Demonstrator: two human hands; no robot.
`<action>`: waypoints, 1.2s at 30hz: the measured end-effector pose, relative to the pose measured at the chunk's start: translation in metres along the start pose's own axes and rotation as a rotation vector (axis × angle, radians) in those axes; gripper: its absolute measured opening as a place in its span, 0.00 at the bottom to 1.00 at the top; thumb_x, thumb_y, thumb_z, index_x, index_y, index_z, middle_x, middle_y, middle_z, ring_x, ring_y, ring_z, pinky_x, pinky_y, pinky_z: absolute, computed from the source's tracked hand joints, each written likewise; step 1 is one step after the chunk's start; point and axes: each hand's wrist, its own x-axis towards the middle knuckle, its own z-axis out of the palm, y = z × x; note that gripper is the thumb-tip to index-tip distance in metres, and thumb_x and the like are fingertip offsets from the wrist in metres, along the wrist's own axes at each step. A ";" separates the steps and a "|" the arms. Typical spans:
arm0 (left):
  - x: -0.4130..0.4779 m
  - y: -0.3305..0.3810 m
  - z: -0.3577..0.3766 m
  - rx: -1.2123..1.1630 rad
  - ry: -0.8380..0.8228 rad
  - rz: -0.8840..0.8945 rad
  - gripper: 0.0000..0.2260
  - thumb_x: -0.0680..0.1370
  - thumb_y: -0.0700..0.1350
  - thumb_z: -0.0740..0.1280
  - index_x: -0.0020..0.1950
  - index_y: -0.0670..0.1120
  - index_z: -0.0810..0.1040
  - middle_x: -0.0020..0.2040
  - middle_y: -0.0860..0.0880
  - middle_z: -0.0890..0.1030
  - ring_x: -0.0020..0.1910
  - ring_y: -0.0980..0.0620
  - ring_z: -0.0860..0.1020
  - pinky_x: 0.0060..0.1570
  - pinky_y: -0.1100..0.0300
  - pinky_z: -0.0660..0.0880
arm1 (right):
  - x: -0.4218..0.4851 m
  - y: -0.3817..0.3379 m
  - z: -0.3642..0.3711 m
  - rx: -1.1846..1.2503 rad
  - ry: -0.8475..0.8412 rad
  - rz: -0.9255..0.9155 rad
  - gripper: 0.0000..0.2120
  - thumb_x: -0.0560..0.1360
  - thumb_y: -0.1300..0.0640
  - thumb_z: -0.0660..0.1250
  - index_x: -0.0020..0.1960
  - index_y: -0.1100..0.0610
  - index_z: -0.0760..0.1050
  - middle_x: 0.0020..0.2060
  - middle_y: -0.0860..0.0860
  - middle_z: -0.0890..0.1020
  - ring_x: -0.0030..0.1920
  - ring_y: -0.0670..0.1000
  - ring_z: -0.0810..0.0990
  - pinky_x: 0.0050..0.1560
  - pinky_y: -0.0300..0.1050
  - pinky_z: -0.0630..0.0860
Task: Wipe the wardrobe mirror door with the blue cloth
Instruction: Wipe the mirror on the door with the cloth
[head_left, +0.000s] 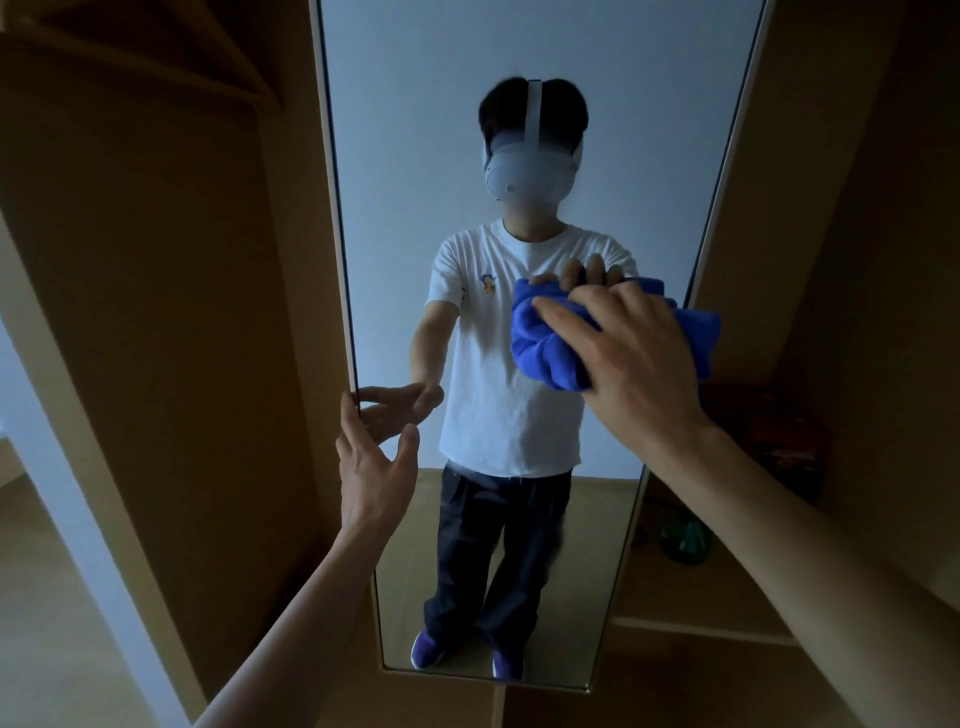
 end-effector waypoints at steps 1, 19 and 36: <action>0.000 0.000 0.001 0.006 0.007 -0.002 0.38 0.82 0.55 0.65 0.83 0.56 0.42 0.81 0.42 0.57 0.75 0.38 0.67 0.64 0.38 0.73 | -0.006 -0.002 0.004 -0.002 -0.005 -0.023 0.19 0.78 0.58 0.65 0.69 0.53 0.74 0.54 0.54 0.79 0.50 0.58 0.74 0.51 0.54 0.67; -0.012 -0.005 0.008 0.033 -0.012 -0.067 0.39 0.82 0.54 0.65 0.83 0.59 0.40 0.79 0.39 0.59 0.74 0.36 0.67 0.61 0.37 0.73 | -0.066 -0.002 0.028 0.135 -0.135 -0.013 0.21 0.75 0.58 0.67 0.68 0.53 0.76 0.53 0.53 0.79 0.48 0.57 0.74 0.48 0.53 0.69; -0.017 -0.002 0.014 0.060 0.032 -0.079 0.40 0.82 0.54 0.65 0.82 0.60 0.40 0.79 0.39 0.59 0.72 0.34 0.68 0.60 0.33 0.74 | -0.083 0.025 0.032 0.040 -0.050 0.010 0.24 0.75 0.57 0.64 0.71 0.54 0.74 0.56 0.53 0.78 0.51 0.58 0.74 0.51 0.54 0.69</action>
